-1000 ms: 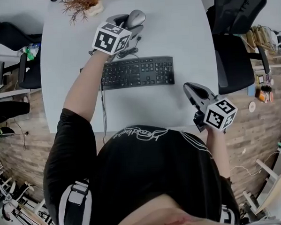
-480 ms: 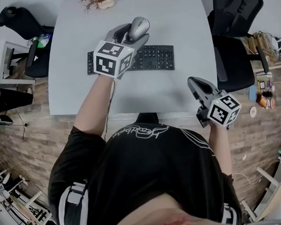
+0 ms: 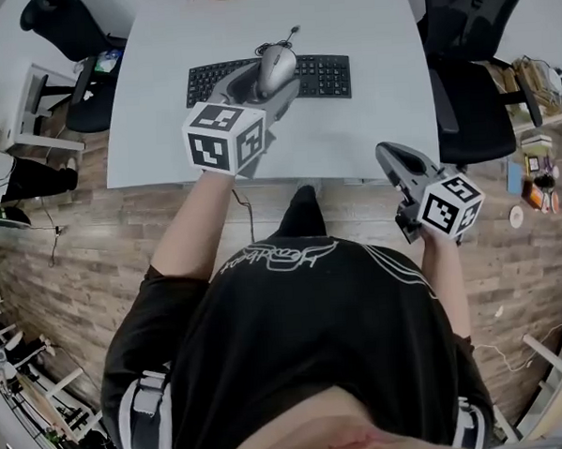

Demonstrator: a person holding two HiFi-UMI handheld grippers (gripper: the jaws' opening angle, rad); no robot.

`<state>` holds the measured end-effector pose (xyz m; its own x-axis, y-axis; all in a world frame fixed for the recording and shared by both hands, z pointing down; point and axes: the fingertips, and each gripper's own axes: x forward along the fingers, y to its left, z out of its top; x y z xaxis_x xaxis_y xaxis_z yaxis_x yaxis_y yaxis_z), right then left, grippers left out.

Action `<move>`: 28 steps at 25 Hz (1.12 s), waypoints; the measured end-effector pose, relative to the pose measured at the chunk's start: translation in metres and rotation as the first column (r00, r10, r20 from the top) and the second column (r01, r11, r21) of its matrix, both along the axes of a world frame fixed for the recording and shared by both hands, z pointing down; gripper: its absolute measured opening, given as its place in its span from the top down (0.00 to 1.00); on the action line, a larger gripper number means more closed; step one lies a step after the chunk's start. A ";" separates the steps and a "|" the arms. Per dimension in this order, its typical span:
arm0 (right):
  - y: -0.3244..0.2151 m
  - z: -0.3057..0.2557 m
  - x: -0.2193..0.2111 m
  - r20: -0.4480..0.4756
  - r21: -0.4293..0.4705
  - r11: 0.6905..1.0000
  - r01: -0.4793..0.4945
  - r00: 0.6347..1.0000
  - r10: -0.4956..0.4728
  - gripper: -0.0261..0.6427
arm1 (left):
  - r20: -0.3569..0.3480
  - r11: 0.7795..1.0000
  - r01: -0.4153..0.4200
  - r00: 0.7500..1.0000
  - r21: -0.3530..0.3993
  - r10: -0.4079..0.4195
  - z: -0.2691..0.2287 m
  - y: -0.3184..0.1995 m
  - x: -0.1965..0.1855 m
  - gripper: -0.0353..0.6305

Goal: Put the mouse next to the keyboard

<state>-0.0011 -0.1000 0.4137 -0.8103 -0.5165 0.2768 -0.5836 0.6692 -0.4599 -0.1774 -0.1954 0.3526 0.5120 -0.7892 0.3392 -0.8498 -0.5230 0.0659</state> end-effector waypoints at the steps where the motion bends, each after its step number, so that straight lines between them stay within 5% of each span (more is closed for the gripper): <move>1: 0.005 -0.002 0.000 0.002 0.005 1.000 0.001 1.000 -0.001 0.94 | -0.002 1.000 0.012 1.000 -0.003 -0.012 0.002 0.008 0.000 0.50; 14: 0.069 -0.005 0.044 0.007 0.018 0.999 -0.047 0.999 0.047 0.94 | -0.002 0.996 0.085 0.996 0.011 -0.085 0.003 0.070 0.044 0.50; 28: 0.037 0.014 0.106 0.021 -0.012 0.999 -0.039 0.999 0.040 0.94 | -0.018 0.986 0.149 0.988 -0.070 -0.150 0.046 0.038 0.121 0.50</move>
